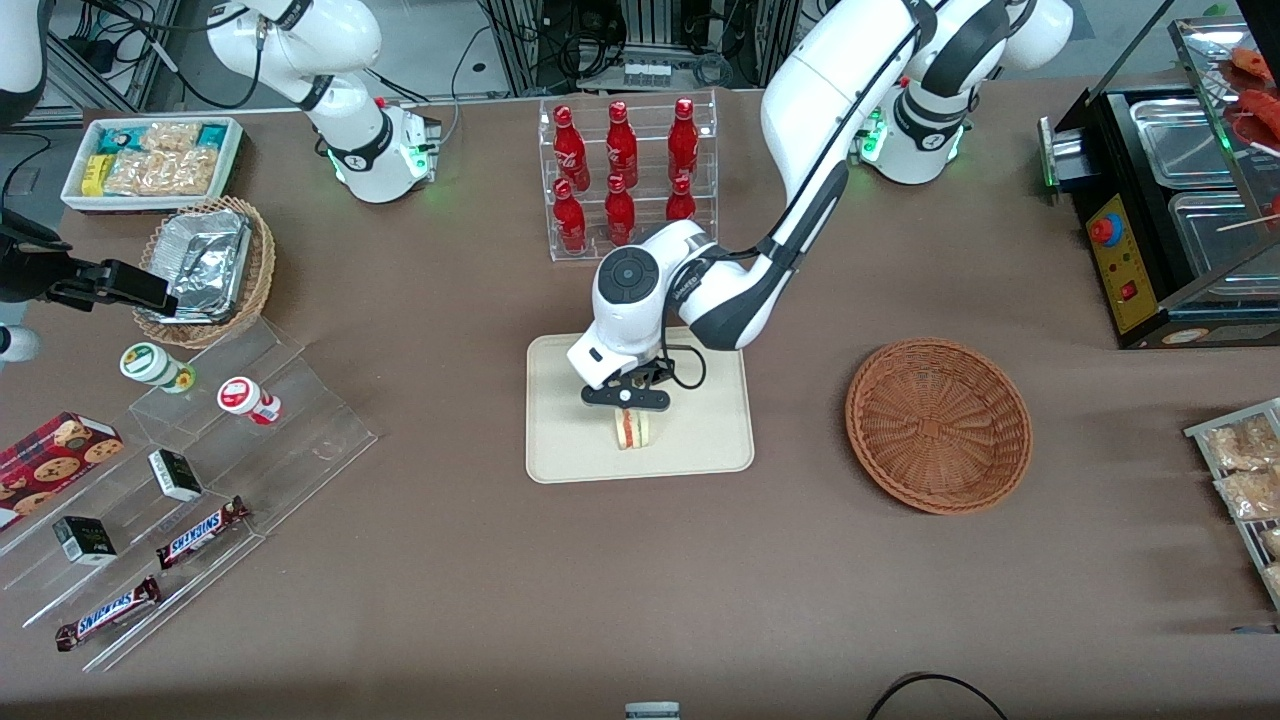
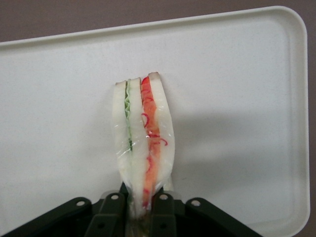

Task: Place sandwich from basket to tray

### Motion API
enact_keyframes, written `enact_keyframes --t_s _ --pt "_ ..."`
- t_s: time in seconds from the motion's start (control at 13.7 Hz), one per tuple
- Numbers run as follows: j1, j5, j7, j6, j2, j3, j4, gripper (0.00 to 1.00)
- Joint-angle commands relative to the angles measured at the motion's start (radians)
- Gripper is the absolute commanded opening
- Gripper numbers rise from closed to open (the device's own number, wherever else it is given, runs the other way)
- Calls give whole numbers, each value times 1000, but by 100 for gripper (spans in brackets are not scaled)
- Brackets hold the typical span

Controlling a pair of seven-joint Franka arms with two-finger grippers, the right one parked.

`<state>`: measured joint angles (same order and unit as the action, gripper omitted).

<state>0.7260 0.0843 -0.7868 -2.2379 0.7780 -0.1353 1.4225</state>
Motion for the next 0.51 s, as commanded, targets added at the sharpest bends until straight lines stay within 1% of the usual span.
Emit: enact_keyframes --t_s 0.0,0.15,0.29,0.44 --pt "13 12 -23 3 4 13 -27 99" --pt "6 9 -25 17 -19 16 -27 99" --pt "-10 2 -28 76 -89 20 -31 99" --pt "-49 -1 -51 154 -179 20 -28 99"
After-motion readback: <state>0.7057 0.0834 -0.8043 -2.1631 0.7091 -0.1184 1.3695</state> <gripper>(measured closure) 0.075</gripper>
